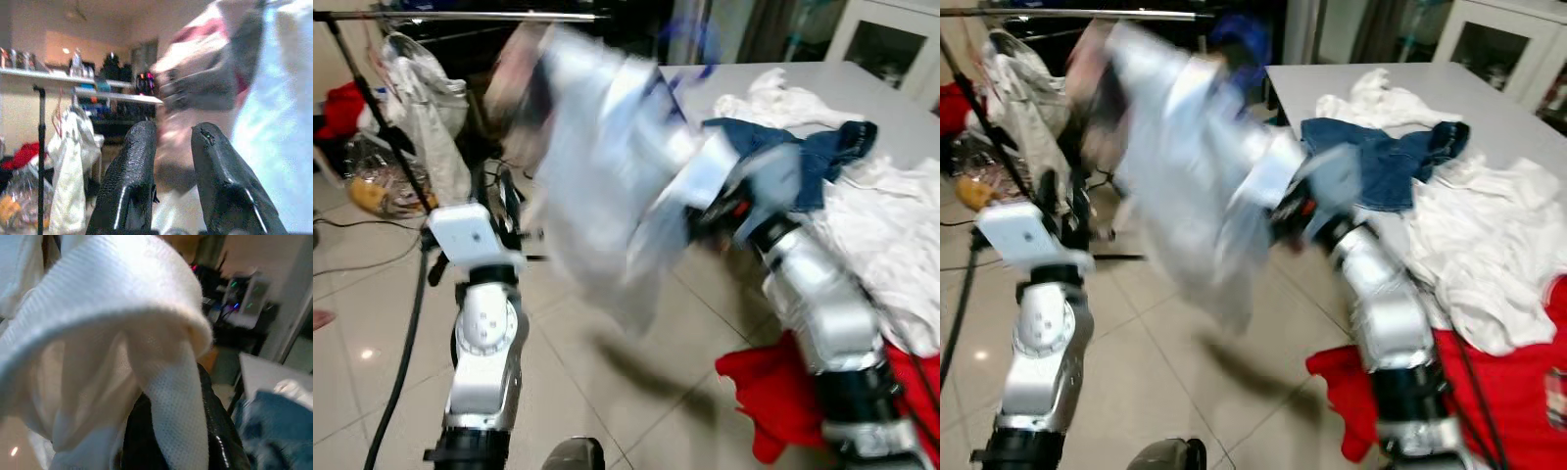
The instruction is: Hang hanger
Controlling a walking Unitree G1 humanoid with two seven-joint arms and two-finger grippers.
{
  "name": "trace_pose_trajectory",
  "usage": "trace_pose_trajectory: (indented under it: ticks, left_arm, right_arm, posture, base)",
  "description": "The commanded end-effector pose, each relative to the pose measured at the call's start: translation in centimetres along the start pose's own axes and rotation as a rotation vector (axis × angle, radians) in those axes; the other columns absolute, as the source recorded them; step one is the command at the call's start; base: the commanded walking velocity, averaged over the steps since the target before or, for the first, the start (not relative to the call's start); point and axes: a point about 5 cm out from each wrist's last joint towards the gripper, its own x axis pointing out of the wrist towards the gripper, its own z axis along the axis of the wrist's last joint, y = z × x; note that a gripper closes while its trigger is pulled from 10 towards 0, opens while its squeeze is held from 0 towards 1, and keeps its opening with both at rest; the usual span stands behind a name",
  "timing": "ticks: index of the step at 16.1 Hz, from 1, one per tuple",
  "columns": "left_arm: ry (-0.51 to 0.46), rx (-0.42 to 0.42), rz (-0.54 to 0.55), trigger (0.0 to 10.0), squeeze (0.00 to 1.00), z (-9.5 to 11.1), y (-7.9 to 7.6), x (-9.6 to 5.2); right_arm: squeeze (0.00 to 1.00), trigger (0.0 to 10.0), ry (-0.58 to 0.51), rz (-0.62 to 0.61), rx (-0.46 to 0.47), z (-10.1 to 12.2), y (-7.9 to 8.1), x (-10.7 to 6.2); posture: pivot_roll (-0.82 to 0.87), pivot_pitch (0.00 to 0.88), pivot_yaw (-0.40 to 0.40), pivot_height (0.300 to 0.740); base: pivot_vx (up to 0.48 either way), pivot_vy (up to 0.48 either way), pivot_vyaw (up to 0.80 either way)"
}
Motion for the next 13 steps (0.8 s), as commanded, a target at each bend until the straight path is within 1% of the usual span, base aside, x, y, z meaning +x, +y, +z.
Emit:
trace_pose_trajectory:
  ticks: [1, 2, 3, 4, 5, 7, 9, 10, 11, 12, 13]
  left_arm:
    - [0.032, 0.004, -0.027, 10.0, 0.0, -1.0, -0.1, -0.6]
    - [0.051, 0.011, -0.035, 10.0, 0.0, -1.6, 0.0, -1.0]
    - [0.069, 0.017, -0.037, 10.0, 0.0, -2.1, 0.1, -1.2]
    - [0.102, 0.025, -0.039, 10.0, 0.0, -3.1, 0.4, -1.7]
    - [0.122, 0.031, -0.042, 10.0, 0.0, -3.7, 0.6, -2.0]
    - [0.149, 0.04, -0.047, 10.0, 0.0, -4.6, 0.9, -2.4]
    - [0.2, 0.05, -0.036, 10.0, 0.0, -6.0, 1.5, -3.0]
    - [0.247, 0.074, -0.033, 10.0, 0.0, -7.3, 2.1, -3.7]
    - [0.336, 0.108, -0.034, 10.0, 0.0, -9.2, 2.9, -4.9]
    - [0.42, 0.134, -0.011, 10.0, 0.0, -10.7, 3.8, -5.9]
    - [0.482, 0.158, 0.008, 10.0, 0.0, -11.7, 4.5, -6.8]
  right_arm:
    - [0.0, 10.0, -0.016, 0.05, -0.02, 0.0, 1.6, 0.1]
    - [0.0, 10.0, 0.013, 0.087, -0.018, -0.8, 2.6, 0.0]
    - [0.0, 10.0, 0.043, 0.105, -0.017, -1.6, 3.1, -0.2]
    - [0.0, 10.0, 0.107, 0.12, -0.014, -3.4, 3.8, -0.7]
    - [0.0, 10.0, 0.15, 0.122, -0.017, -4.7, 4.1, -0.9]
    - [0.0, 10.0, 0.206, 0.124, -0.025, -6.4, 4.5, -1.2]
    - [0.0, 10.0, 0.287, 0.125, -0.07, -8.8, 5.2, -1.2]
    - [0.0, 10.0, 0.347, 0.144, -0.119, -10.4, 5.8, -1.0]
    - [0.0, 10.0, 0.437, 0.155, -0.149, -12.9, 6.0, -2.0]
    - [0.0, 10.0, 0.514, 0.151, -0.171, -14.9, 6.0, -3.5]
    - [0.0, 10.0, 0.564, 0.157, -0.177, -16.3, 6.2, -4.8]
  posture:
    - [0.08, 0.0, 0.019, 0.74]
    - [0.08, 0.0, 0.017, 0.74]
    - [0.08, 0.0, 0.014, 0.74]
    - [0.08, 0.0, 0.011, 0.74]
    - [0.08, 0.0, 0.008, 0.74]
    - [0.08, 0.0, 0.006, 0.74]
    - [0.08, 0.0, 0.008, 0.74]
    - [0.08, 0.0, 0.007, 0.74]
    - [0.1, 0.0, -0.001, 0.74]
    - [0.1, 0.0, -0.006, 0.74]
    - [0.1, 0.0, -0.006, 0.74]
  base:
    - [0.0, 0.0, 0.0]
    - [0.0, 0.0, 0.0]
    - [0.0, 0.0, 0.0]
    - [0.0, 0.0, 0.0]
    - [0.0, 0.0, 0.0]
    - [0.0, 0.0, 0.0]
    - [0.0, 0.0, 0.0]
    - [0.0, 0.0, 0.0]
    - [0.0, 0.0, 0.0]
    - [0.0, 0.0, 0.0]
    - [0.0, 0.0, 0.0]
